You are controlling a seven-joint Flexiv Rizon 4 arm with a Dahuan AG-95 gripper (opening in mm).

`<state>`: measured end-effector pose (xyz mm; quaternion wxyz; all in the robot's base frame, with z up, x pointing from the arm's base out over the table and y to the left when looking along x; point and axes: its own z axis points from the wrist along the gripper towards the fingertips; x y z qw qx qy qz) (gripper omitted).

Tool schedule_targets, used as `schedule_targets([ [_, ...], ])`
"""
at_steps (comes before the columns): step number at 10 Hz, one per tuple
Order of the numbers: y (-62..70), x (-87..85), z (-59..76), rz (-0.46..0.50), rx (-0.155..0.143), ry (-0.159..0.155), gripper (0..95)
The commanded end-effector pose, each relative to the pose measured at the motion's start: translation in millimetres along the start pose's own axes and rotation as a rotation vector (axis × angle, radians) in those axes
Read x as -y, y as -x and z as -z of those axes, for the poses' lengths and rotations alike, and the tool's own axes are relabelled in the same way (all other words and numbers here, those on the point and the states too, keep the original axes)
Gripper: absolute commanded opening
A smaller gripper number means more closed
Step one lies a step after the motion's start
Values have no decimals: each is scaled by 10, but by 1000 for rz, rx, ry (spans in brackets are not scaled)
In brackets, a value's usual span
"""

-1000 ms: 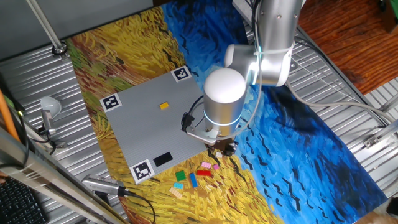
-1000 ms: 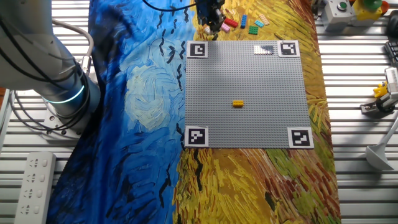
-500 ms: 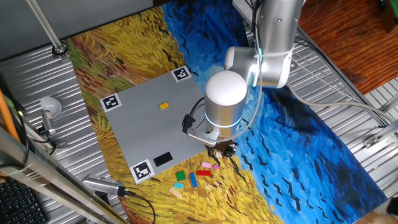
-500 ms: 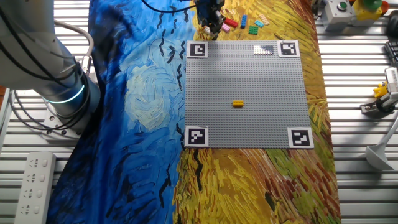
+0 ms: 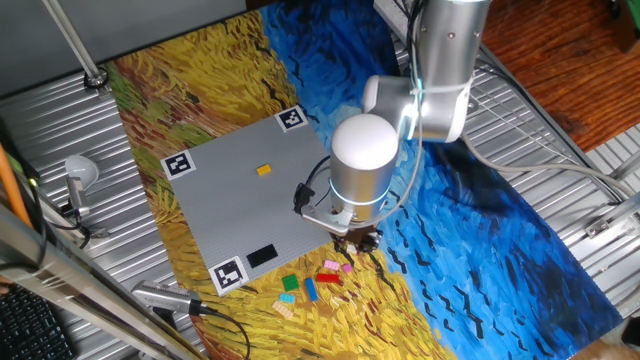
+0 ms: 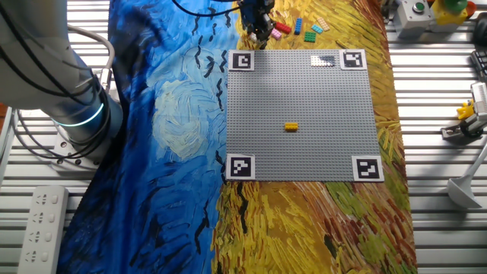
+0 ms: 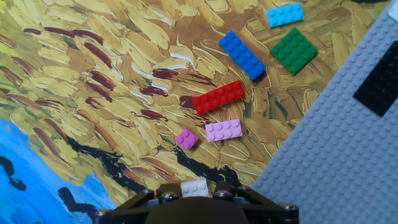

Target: Stack small Lego blocks randomly, one at a time

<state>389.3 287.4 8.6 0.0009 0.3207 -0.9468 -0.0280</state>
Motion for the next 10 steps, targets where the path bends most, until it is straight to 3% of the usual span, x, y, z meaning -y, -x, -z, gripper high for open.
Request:
schedule_targets([
  [1, -1, 3, 12, 2, 0, 0, 0],
  [4, 16, 19, 162, 7, -5, 2, 0],
  [8, -14, 476, 456, 92, -13, 3, 0],
  [10, -28, 515, 466, 95, -7, 7, 0],
])
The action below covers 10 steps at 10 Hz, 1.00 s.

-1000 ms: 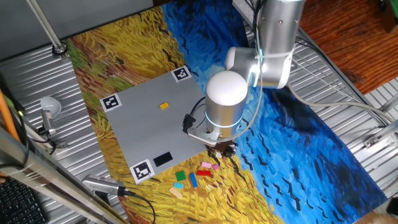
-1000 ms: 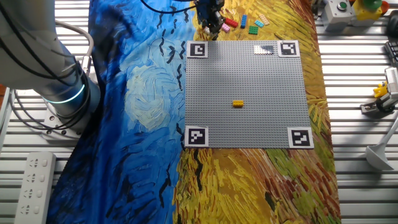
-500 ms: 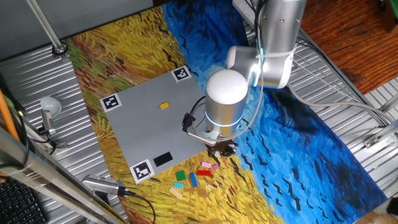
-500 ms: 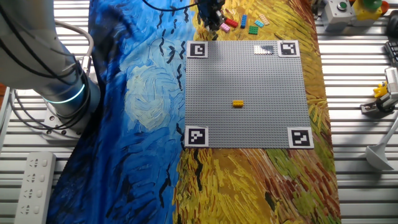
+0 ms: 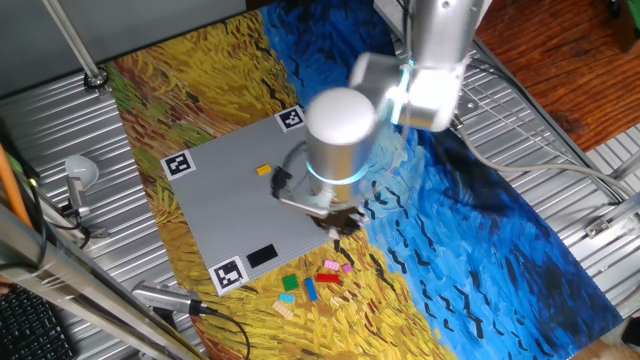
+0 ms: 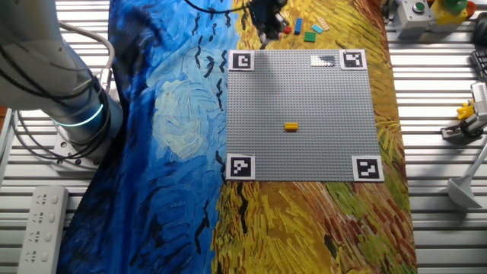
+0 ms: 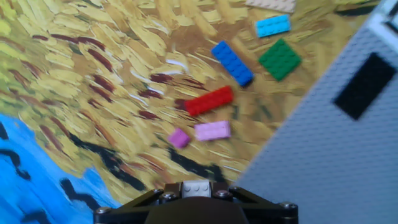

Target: Stack small Lego blocks randomly, one at a time

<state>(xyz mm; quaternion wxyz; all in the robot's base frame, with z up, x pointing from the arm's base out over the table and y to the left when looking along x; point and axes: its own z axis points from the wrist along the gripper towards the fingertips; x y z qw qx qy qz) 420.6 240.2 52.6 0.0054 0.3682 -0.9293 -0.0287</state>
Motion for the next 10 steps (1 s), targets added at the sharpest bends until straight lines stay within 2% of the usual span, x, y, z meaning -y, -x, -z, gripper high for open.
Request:
schedule_targets([
  [1, 5, -26, -5, -28, 1, -1, 0],
  [3, 5, -26, -5, -83, -3, -7, 0],
  [4, 5, -26, -5, -90, -11, -19, 0],
  [6, 5, -26, -5, -91, -6, -19, 0],
  [7, 5, -26, -5, -87, -14, -28, 0],
  [8, -129, 96, 32, -45, -18, -30, 0],
  [9, -441, 352, 94, 4, -18, -28, 0],
  [10, -659, 502, 123, 35, -17, -24, 0],
])
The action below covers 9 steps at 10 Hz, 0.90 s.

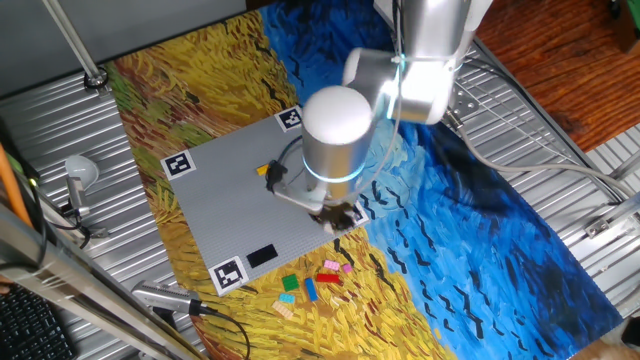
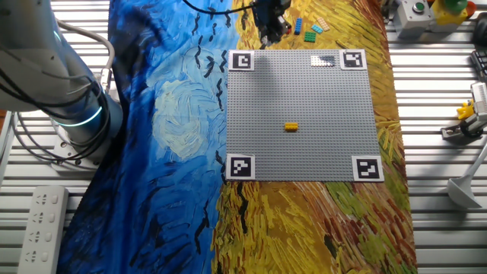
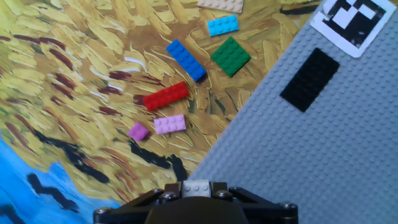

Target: Stack small Lego blocks randomly, one at a time

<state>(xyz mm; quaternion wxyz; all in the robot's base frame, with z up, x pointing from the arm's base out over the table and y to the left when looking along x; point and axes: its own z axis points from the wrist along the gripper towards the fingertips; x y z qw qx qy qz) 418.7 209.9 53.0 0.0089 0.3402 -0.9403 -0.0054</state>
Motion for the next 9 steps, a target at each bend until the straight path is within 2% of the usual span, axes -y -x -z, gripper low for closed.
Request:
schedule_targets([
  [1, -605, 441, 93, 128, 9, 17, 0],
  [2, -681, 462, 102, 145, 11, 18, 0],
  [3, -681, 462, 102, 155, 14, 23, 0],
  [5, -681, 462, 102, 99, 25, 33, 0],
  [6, -681, 462, 102, 45, 22, 28, 0],
  [9, -681, 462, 102, 24, 17, 18, 0],
])
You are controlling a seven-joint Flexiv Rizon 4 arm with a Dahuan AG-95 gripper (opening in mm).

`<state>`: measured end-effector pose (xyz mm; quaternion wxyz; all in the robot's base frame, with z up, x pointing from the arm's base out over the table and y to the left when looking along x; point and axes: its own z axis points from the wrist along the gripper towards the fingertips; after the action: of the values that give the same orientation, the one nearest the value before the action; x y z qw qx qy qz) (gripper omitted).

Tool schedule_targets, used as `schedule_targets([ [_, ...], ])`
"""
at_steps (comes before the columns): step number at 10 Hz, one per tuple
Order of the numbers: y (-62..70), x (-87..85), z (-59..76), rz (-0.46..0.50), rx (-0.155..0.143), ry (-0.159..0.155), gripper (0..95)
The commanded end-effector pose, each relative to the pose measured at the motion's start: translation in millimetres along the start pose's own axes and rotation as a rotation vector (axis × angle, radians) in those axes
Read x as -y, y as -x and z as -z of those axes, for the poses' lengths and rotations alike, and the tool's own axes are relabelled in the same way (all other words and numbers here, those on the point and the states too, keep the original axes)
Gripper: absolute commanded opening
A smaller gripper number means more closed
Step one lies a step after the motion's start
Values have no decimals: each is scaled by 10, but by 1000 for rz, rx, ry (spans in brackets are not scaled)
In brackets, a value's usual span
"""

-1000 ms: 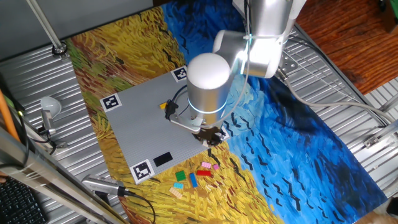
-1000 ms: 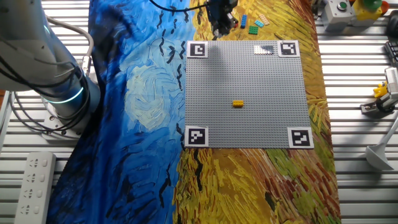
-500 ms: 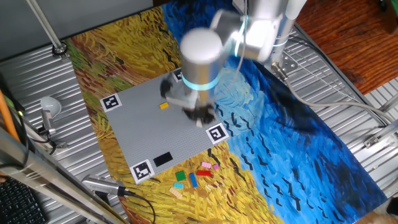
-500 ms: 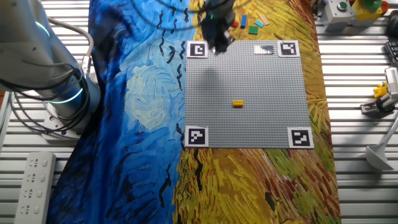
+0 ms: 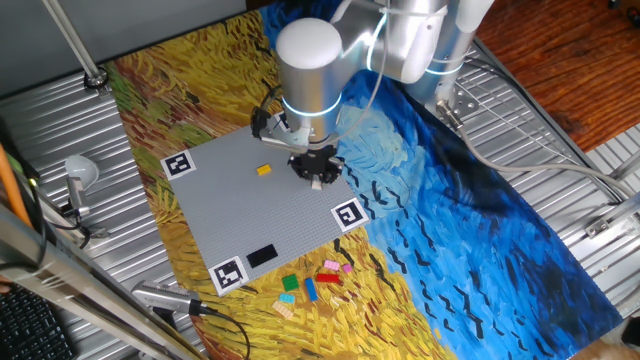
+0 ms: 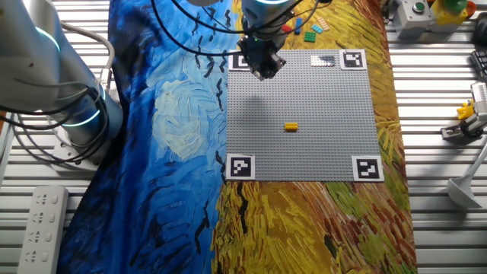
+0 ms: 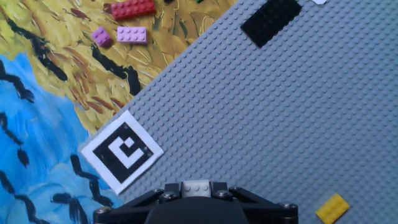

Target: Stack small Lego blocks randomly, one at a time

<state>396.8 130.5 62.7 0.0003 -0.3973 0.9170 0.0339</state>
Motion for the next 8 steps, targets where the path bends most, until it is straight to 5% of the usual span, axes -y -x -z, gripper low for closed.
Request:
schedule_targets([
  [1, -69, 96, 30, -35, -16, -29, 0],
  [5, -419, 724, 118, 99, -43, -44, 0],
  [8, -476, 804, 131, 116, -37, -35, 0],
])
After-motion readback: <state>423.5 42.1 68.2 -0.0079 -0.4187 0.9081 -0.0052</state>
